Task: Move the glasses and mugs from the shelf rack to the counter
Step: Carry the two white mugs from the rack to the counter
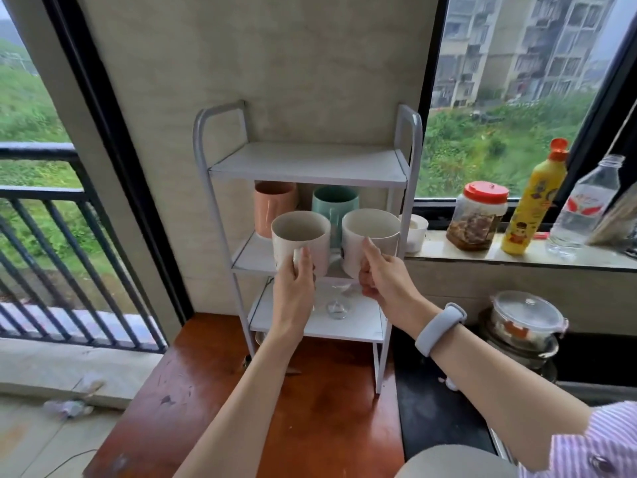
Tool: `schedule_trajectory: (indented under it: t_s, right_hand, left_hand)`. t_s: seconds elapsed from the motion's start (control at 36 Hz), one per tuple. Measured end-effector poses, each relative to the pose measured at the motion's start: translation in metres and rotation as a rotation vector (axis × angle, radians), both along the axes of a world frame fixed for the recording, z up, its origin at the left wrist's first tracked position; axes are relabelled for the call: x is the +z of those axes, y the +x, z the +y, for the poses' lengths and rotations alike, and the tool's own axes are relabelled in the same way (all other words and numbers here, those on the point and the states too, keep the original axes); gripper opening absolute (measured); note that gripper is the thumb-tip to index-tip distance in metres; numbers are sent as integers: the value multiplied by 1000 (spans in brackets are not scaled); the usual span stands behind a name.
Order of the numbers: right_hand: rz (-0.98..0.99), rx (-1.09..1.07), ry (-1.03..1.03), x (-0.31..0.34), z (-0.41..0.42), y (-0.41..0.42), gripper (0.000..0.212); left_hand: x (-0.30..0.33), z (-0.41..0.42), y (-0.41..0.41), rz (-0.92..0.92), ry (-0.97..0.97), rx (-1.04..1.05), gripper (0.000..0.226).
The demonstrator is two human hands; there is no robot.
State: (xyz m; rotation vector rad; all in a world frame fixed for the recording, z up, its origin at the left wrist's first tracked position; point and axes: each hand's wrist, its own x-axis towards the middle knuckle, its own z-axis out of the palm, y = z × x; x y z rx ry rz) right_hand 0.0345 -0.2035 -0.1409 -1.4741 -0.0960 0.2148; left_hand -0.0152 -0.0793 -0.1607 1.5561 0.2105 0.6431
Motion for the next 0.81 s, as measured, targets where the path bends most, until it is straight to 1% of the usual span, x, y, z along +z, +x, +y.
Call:
schedule_trajectory:
  t_s: [0.06, 0.14, 0.25, 0.31, 0.36, 0.44, 0.5, 0.58, 0.69, 0.81]
  right_hand:
    - [-7, -33, 8, 1, 0, -3, 45]
    - [-64, -31, 23, -2, -2, -13, 49]
    - [-175, 45, -5, -11, -9, -32, 54]
    - [-212, 67, 1, -17, -14, -44, 58]
    - [-231, 67, 9, -23, -22, -57, 57]
    - [-225, 42, 56, -35, -38, -75, 51]
    - [-228, 12, 57, -45, -53, -87, 50]
    - [-239, -55, -15, -63, -85, -107, 57]
    - [-218, -200, -85, -87, -144, -139, 56]
    - [-163, -357, -136, -104, -214, -178, 57]
  left_hand:
    - [2, 5, -5, 25, 0, 41, 32]
    - [3, 13, -17, -12, 24, 86, 41]
    - [-5, 18, -40, -85, 119, 92, 43]
    - [-7, 21, -51, -123, 136, 94, 44]
    - [-9, 20, -61, -145, 153, 83, 44]
    - [-20, 9, -75, -113, 209, 31, 40]
    - [-31, -4, -86, -65, 214, -24, 38]
    - [-53, -30, -101, -14, 234, -72, 39]
    - [-75, -78, -113, 29, 258, -182, 39]
    - [-84, -146, -118, 61, 255, -344, 39]
